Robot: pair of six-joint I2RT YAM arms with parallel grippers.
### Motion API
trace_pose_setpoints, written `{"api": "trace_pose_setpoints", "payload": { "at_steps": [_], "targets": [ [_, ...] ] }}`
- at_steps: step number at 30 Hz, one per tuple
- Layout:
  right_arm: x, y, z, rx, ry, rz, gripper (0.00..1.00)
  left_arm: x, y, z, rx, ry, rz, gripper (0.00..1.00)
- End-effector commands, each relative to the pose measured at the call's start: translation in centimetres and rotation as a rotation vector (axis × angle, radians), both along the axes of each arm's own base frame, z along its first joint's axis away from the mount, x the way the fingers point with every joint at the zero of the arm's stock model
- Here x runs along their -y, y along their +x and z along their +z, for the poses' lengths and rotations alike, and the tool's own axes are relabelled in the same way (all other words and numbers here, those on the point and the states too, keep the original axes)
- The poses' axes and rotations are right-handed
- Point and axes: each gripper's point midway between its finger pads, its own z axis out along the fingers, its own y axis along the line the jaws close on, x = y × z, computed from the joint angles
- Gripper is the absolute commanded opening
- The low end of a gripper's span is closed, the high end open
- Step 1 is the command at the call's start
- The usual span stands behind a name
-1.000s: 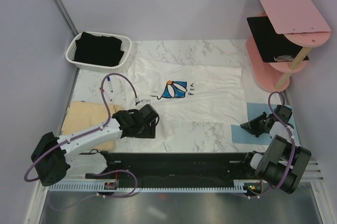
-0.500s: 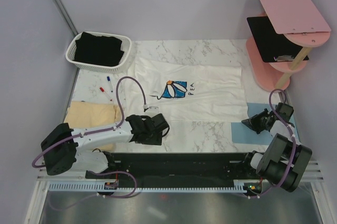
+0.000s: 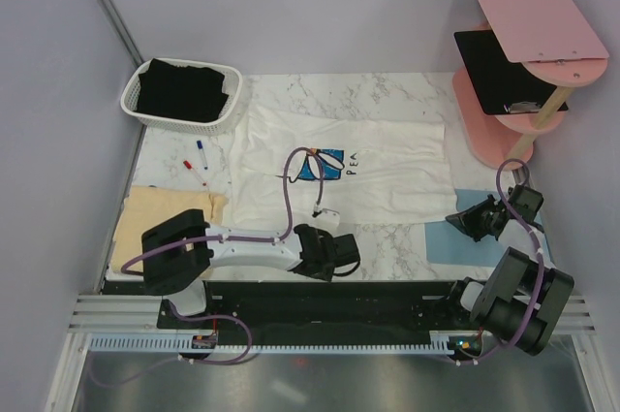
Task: Fold and stack the t-shirts
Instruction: Grap the side of the flattened tshirt closest away from the robot with both arms
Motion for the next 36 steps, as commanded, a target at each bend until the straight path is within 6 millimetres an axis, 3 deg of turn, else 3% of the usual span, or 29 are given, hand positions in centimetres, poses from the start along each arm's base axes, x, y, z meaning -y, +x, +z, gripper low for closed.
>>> {"api": "trace_pose_setpoints", "payload": {
  "at_steps": [1,2,7,17,24,25,26,29,32,36],
  "targets": [
    [0.5,1.2,1.0,0.058,-0.020,0.026,0.00,2.7,0.5,0.7,0.095,-0.008,0.026,0.70],
    [0.4,1.2,1.0,0.058,-0.014,0.027,0.00,3.1,0.6,0.8,0.106,-0.008,0.043,0.69],
    [0.3,1.2,0.8,0.060,-0.009,0.040,0.00,0.1,1.0,-0.2,0.147,0.152,0.145,0.68],
    [-0.1,1.0,-0.1,0.053,0.009,0.047,0.00,-2.4,1.7,0.6,0.249,0.183,0.235,0.64],
    [-0.4,0.9,-0.3,0.059,0.022,0.050,0.00,-3.4,1.9,-0.2,0.269,0.215,0.252,0.62],
    [-0.4,0.9,-0.3,0.060,0.023,0.051,0.00,-3.1,1.9,-0.3,0.269,0.214,0.255,0.60],
    [-0.4,0.9,-0.2,0.064,0.023,0.053,0.00,-3.1,2.0,-0.4,0.268,0.219,0.260,0.49],
    [-0.6,0.9,-0.1,0.070,0.026,0.060,0.00,-3.3,2.1,-1.1,0.259,0.235,0.301,0.02],
    [-0.6,0.8,0.2,0.077,0.019,0.065,0.00,-4.4,2.2,-1.5,0.248,0.256,0.342,0.02],
    [-0.5,0.7,0.8,0.089,-0.008,0.084,0.00,-6.6,1.7,-0.2,0.266,0.276,0.395,0.02]
  ]
}}
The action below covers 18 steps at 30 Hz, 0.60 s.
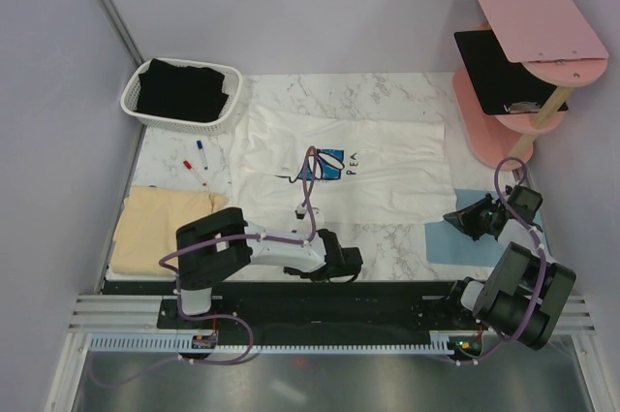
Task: Fold and stack the t-shirts
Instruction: Grap the side of the flattened tshirt closest away from the robot with both arms
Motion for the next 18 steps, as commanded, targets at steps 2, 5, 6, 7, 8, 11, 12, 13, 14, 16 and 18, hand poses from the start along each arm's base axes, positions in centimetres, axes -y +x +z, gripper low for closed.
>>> {"api": "trace_pose_setpoints", "payload": {
  "at_steps": [2,5,6,7,8,11,12,13,14,16,18],
  "targets": [
    [0.1,0.0,1.4,0.056,-0.052,0.050,0.00,-2.8,-0.2,2.0,0.070,-0.035,0.122,0.02],
    [0.3,0.0,2.1,0.067,-0.085,0.074,0.00,-3.6,-0.1,3.9,0.093,-0.062,0.120,0.02],
    [0.3,-0.1,2.2,0.064,-0.093,0.082,0.00,-3.7,-0.1,4.5,0.100,-0.069,0.123,0.02],
    [0.3,-0.1,2.2,0.064,-0.098,0.087,0.00,-4.2,0.0,5.2,0.108,-0.057,0.120,0.02],
    [0.3,0.0,2.4,0.068,-0.096,0.087,0.00,-4.2,0.1,6.1,0.117,-0.077,0.119,0.02],
    [0.0,0.0,2.4,0.064,-0.104,0.100,0.00,-4.6,0.2,8.1,0.135,-0.109,0.119,0.02],
    [-0.1,0.0,2.4,0.064,-0.106,0.105,0.00,-4.5,0.3,8.7,0.143,-0.126,0.118,0.02],
    [-0.1,0.0,2.4,0.065,-0.106,0.105,0.00,-4.6,0.3,9.3,0.152,-0.132,0.117,0.02],
    [-0.1,0.1,2.5,0.066,-0.106,0.104,0.00,-5.1,0.3,9.8,0.155,-0.124,0.119,0.02],
    [-0.1,0.1,2.6,0.068,-0.106,0.103,0.00,-5.2,0.6,11.2,0.185,-0.157,0.131,0.02],
    [0.1,0.6,3.2,0.083,-0.114,0.105,0.00,-5.7,0.9,12.2,0.198,-0.148,0.141,0.02]
  ]
}}
